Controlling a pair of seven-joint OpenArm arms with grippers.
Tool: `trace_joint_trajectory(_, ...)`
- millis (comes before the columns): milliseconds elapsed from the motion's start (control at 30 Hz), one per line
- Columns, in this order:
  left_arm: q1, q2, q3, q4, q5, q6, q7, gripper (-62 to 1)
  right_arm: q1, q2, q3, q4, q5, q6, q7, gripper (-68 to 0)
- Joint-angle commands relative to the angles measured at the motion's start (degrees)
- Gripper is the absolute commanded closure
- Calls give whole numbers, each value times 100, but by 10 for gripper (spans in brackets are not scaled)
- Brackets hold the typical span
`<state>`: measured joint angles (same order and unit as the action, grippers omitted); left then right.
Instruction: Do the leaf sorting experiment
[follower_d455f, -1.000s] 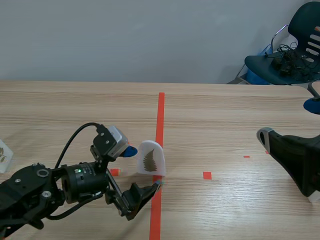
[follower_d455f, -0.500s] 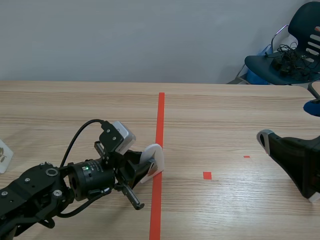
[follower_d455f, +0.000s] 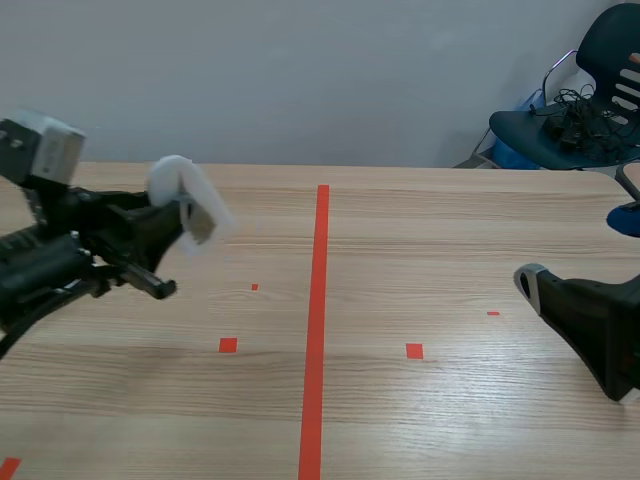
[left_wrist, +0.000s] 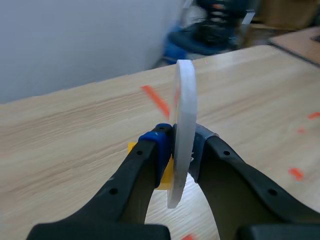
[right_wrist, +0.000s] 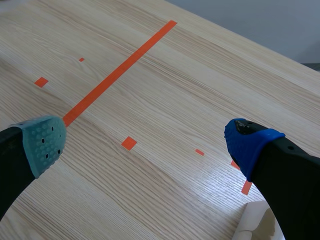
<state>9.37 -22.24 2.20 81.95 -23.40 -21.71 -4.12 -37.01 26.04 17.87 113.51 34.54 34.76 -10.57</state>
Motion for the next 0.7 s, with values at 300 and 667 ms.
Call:
trace_joint_trajectory(300,-70,-306,-592,-1731,-643,1217,-461,-53,70,-4,0,-2,63,-24,61,-679)
trace_joint_trajectory(667,-866,-404,-614,-3314,-855,1526,-798,-53,70,-4,0,-2,63,-24,61,-679)
